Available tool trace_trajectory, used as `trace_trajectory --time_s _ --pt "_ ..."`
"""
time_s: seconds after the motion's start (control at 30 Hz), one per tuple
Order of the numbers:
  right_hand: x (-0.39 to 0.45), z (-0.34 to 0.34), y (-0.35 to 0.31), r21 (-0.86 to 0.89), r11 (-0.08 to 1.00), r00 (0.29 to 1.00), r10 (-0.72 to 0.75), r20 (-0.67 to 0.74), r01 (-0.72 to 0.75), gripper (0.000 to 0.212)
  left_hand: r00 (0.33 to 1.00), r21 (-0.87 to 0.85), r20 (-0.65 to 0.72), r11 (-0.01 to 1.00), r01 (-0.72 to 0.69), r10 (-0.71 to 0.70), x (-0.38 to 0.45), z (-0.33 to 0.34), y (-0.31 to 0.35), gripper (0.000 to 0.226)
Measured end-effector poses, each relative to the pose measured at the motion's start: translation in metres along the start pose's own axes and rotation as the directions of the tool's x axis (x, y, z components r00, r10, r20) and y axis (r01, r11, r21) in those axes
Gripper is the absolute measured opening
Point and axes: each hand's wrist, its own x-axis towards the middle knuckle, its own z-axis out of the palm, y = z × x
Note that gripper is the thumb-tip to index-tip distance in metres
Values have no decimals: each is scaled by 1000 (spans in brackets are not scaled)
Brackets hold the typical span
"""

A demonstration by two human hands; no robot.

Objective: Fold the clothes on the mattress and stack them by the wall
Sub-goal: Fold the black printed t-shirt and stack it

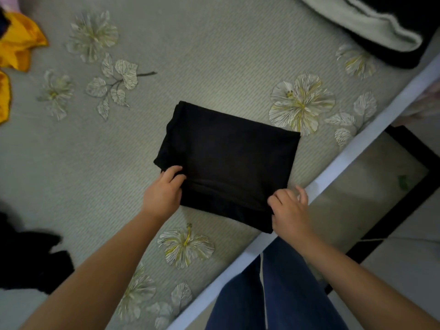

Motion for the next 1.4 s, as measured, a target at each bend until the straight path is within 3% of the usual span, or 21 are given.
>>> trace_trajectory --time_s 0.13,0.27,0.4,0.47,0.53,0.67,0.77,0.87,0.93,1.0,1.1,1.2,1.4 --pt "-21 13 -12 -73 997 999 11 49 -7 43 991 -83 16 987 134 -133 -24 23 -8 30" --pt "-30 17 -26 -133 989 992 72 100 -58 43 983 -58 73 984 170 -166 -37 34 -17 33" --pt "-31 17 -46 -167 978 973 154 171 -125 53 991 174 93 982 75 -92 -46 34 -18 43" --pt "-30 22 -52 -179 979 975 127 182 -94 72 994 283 92 958 39 -67 -50 34 -17 36" --pt "-27 30 -54 -208 977 978 85 189 -45 86 991 351 128 936 -14 -33 -52 34 -17 44" --pt "-21 43 -50 -268 953 987 -114 116 142 55 983 354 89 917 -184 163 -44 39 -21 47" --pt "-16 45 -46 -268 947 975 -132 180 178 67 958 354 108 891 -285 264 -33 44 -18 47" --pt "-8 46 -46 -275 944 972 -130 197 182 66 960 366 100 888 -280 261 -17 43 -12 47" --pt "-3 48 -47 -270 948 978 -125 168 168 53 977 347 64 914 -211 202 -7 44 -12 42" --pt "3 48 -45 -241 962 987 -99 130 128 43 988 311 50 938 -153 144 0 46 -15 48" --pt "15 42 -41 -209 975 991 -50 123 75 45 992 324 100 941 -100 71 4 45 -26 57" --pt "28 28 -33 -180 982 998 -49 40 56 46 992 308 80 944 -114 94 10 36 -25 70" --pt "68 -30 2 -110 993 986 -55 -155 38 39 983 317 -49 937 -151 175 45 -21 5 72"
